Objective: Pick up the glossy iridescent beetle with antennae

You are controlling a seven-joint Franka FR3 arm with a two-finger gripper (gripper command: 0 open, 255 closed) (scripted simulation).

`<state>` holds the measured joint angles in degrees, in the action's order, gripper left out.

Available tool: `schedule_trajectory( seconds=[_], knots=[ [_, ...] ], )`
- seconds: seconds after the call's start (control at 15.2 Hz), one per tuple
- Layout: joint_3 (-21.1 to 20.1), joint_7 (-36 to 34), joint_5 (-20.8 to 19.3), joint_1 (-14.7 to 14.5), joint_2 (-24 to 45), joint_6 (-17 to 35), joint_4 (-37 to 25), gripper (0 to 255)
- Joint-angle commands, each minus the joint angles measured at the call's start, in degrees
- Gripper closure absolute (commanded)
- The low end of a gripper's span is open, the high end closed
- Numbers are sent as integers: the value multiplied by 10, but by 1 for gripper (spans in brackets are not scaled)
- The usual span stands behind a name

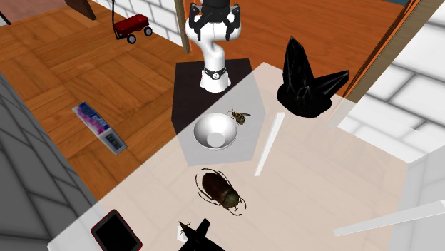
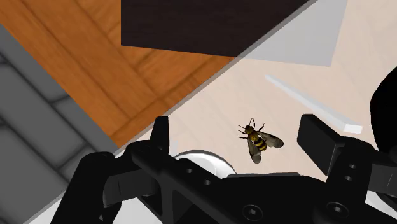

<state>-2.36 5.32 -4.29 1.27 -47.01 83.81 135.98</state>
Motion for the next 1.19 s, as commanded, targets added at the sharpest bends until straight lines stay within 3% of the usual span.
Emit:
schedule_trajectory(
  seconds=[0.0,0.53,1.12],
  knots=[
    [0,0,0,0,0,0,0,0],
    [38,73,-14,-8,169,113,-50,0],
    [62,156,-4,-18,373,192,-165,0]
  ],
)
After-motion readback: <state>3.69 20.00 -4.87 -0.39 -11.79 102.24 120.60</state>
